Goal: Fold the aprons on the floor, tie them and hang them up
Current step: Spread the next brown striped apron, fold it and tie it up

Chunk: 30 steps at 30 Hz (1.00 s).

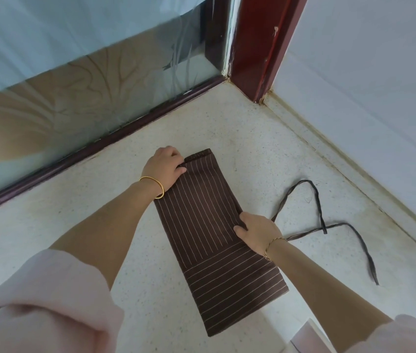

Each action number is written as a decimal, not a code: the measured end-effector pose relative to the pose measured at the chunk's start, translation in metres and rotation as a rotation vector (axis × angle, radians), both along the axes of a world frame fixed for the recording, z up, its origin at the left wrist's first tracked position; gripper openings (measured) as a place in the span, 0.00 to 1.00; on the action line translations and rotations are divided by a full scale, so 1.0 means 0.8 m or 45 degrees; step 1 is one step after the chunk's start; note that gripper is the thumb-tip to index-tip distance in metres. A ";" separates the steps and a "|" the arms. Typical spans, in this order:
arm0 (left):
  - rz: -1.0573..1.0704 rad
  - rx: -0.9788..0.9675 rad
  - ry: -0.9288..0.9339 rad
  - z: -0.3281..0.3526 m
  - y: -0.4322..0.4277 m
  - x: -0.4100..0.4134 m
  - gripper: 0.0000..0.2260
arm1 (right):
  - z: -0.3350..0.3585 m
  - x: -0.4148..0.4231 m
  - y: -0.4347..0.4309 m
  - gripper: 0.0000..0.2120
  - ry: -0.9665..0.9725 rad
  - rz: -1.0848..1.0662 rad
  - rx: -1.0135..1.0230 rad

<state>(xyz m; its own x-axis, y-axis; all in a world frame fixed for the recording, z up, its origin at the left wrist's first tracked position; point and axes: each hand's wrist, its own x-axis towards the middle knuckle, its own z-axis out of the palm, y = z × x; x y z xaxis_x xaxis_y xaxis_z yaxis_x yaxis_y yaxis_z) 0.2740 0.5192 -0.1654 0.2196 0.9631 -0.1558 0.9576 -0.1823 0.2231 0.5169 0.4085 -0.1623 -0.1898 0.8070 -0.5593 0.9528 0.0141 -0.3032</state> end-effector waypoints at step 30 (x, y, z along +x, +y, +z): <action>0.267 -0.162 0.219 0.008 -0.032 -0.050 0.10 | 0.006 -0.014 0.033 0.10 0.295 0.052 -0.069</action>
